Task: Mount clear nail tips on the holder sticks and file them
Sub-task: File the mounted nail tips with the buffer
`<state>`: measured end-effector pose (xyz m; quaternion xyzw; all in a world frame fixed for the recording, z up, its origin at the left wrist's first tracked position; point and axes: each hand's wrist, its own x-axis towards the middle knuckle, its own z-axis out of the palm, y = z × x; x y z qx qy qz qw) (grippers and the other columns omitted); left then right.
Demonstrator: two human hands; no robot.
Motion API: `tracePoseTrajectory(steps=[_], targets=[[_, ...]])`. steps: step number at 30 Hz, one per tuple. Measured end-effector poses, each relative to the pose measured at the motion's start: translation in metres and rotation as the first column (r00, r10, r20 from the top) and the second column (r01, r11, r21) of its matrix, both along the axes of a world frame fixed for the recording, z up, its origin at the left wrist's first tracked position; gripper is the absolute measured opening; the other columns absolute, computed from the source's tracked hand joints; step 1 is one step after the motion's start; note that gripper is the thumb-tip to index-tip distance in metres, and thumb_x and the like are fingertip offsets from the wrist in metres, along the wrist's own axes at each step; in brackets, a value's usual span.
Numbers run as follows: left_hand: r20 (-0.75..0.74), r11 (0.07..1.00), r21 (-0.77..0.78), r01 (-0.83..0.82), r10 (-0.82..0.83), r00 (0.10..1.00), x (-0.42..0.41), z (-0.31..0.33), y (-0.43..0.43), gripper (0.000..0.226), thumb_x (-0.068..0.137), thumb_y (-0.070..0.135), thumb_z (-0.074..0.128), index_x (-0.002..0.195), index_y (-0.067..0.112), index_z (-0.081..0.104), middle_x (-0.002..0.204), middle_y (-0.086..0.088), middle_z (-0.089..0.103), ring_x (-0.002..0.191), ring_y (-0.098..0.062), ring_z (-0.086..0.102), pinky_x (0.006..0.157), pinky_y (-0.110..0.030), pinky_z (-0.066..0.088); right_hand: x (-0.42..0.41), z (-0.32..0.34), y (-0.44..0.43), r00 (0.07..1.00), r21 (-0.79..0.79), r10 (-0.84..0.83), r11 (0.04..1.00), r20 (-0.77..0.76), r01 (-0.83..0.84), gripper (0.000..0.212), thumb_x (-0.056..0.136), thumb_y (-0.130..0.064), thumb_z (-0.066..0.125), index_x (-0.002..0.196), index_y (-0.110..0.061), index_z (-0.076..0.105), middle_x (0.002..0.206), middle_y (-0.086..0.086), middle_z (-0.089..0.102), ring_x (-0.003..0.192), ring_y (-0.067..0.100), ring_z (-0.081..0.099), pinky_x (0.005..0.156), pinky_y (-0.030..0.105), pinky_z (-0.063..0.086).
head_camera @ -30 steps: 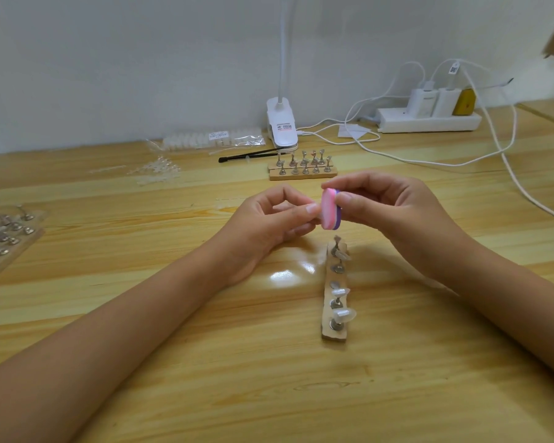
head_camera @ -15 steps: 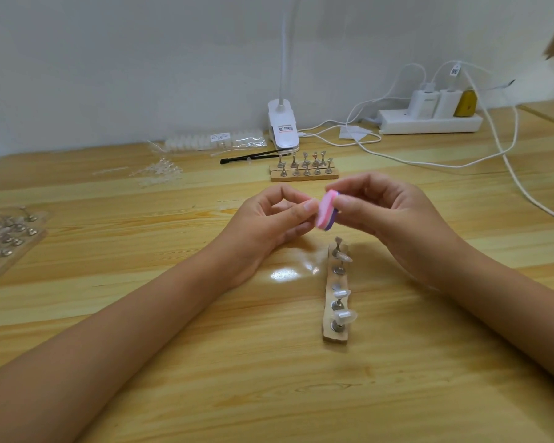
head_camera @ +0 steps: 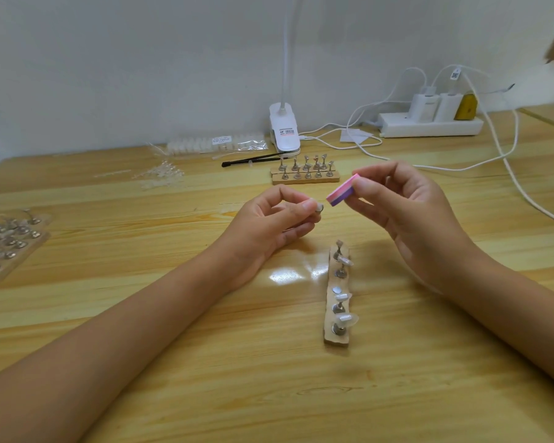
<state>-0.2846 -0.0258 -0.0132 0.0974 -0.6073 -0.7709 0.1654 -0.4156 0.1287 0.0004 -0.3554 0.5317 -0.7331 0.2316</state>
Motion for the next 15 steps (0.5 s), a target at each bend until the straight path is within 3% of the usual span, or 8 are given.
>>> tracePoseTrajectory(steps=[5, 11, 13, 15], targets=[[-0.015, 1.0, -0.013, 0.023, -0.023, 1.0, 0.0, -0.001, 0.0, 0.007, 0.08, 0.02, 0.071, 0.082, 0.016, 0.066, 0.081, -0.001, 0.073, 0.078, -0.011, 0.07, 0.074, -0.02, 0.055, 0.011, 0.0, 0.001, 0.954, 0.101, 0.266, 0.962, -0.136, -0.254, 0.022, 0.08, -0.019, 0.073, 0.097, -0.009, 0.066, 0.091, 0.005, 0.073, 0.089, 0.018, 0.071, 0.082, 0.027, 0.057], [-0.011, 1.0, 0.013, 0.013, -0.012, 1.0, 0.0, -0.001, -0.001, 0.004, 0.077, 0.022, 0.072, 0.077, 0.021, 0.067, 0.091, -0.007, 0.075, 0.094, -0.016, 0.071, 0.083, -0.023, 0.055, -0.005, 0.001, 0.001, 1.0, 0.059, -0.017, 0.998, -0.007, 0.018, 0.026, 0.072, -0.024, 0.073, 0.094, -0.014, 0.065, 0.086, -0.003, 0.07, 0.091, 0.015, 0.07, 0.088, 0.03, 0.055], [-0.016, 1.0, 0.01, 0.026, -0.026, 1.0, 0.0, -0.002, -0.002, 0.004, 0.078, 0.021, 0.071, 0.079, 0.02, 0.066, 0.091, -0.007, 0.074, 0.092, -0.016, 0.071, 0.083, -0.023, 0.055, -0.004, 0.001, 0.004, 0.994, 0.099, 0.1, 0.99, -0.043, -0.095, 0.024, 0.073, -0.023, 0.072, 0.095, -0.016, 0.066, 0.086, -0.002, 0.068, 0.088, 0.016, 0.07, 0.084, 0.028, 0.055], [-0.018, 0.999, 0.0, 0.037, -0.037, 0.999, 0.001, -0.001, -0.002, 0.008, 0.08, 0.021, 0.069, 0.083, 0.017, 0.062, 0.088, -0.005, 0.074, 0.087, -0.014, 0.07, 0.081, -0.023, 0.055, 0.003, 0.0, 0.002, 0.958, 0.176, 0.257, 0.956, -0.125, -0.234, 0.019, 0.078, -0.02, 0.071, 0.097, -0.017, 0.07, 0.091, 0.01, 0.068, 0.089, 0.021, 0.071, 0.082, 0.027, 0.056]])
